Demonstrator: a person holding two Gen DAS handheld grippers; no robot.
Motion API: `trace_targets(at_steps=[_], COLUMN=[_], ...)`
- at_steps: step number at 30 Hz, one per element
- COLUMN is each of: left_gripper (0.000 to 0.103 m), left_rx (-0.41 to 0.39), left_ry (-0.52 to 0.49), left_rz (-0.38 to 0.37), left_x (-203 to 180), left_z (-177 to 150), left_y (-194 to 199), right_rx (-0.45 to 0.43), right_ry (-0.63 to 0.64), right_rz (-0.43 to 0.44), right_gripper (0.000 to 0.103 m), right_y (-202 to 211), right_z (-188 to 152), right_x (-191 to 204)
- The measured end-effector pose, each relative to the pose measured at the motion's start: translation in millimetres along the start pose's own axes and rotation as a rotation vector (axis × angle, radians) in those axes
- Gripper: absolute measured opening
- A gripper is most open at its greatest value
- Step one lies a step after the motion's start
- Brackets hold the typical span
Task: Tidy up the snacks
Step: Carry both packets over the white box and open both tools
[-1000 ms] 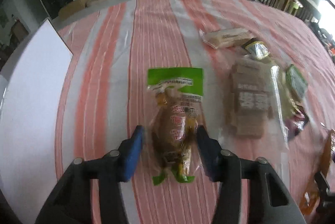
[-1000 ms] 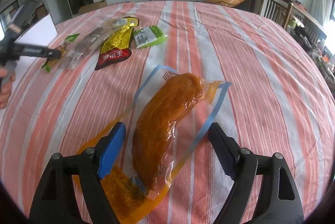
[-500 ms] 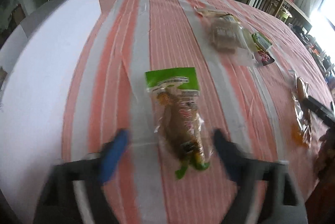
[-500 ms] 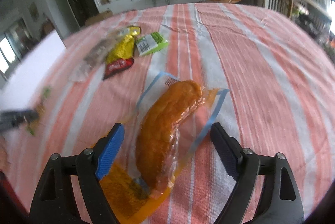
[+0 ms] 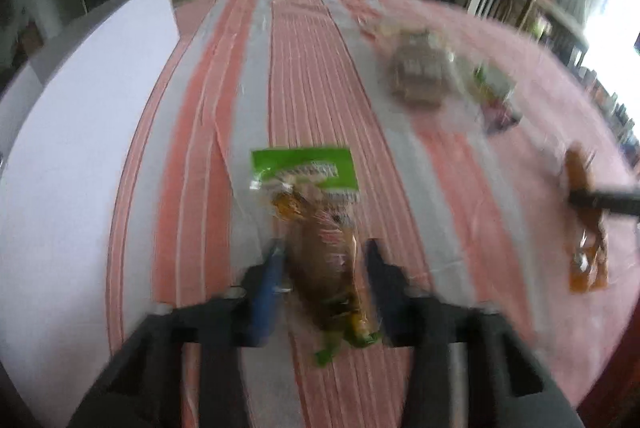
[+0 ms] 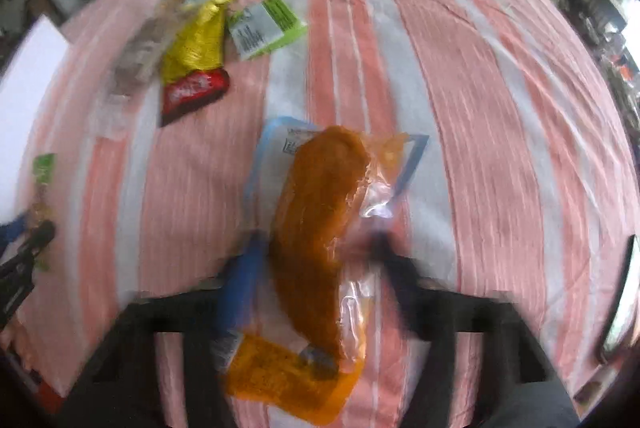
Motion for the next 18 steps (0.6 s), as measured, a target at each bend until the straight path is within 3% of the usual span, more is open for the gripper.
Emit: trace_targets(at_steps=[2, 7, 10, 14, 18], left_gripper=[0.031, 0.031, 0.031, 0.031, 0.031], left_rx=[-0.016, -0.076, -0.117, -0.226, -0.347], left_ry=[0.094, 0.204, 0.270, 0.332, 0.354], left_rz=[-0.096, -0.195, -0.289, -0.398, -0.382], left_x=[10.8, 23.8, 21.2, 24.9, 59.5], left_z=[-2.9, -9.7, -4.8, 15.1, 33.8], left_y=[9.9, 32.5, 52.1, 99.6, 162.0], right_rx=[0.016, -0.030, -0.040, -0.035, -0.031], right_ry=[-0.037, -0.221, -0.285, -0.312, -0.254], right_rz=[0.069, 0.415, 0.551, 0.724, 0.887], right_gripper=[0.037, 0.037, 0.037, 0.037, 0.037], right_y=[3.9, 29.9, 40.9, 65.9, 105.6], right_z=[-8.4, -19.5, -14.7, 4.2, 30.8], right_x=[-8.6, -27.0, -22.1, 15.6, 85.3])
Point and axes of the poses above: each gripper's, at about its wrist camera, not at the fingertips, and y roughly against the way its jaws point, x to its left, z to its top, the point moved 7 cm from there along -y, roughly the way its jaws point, and after that the axes turned 4 degrees about -z, right-handed, at the moved point
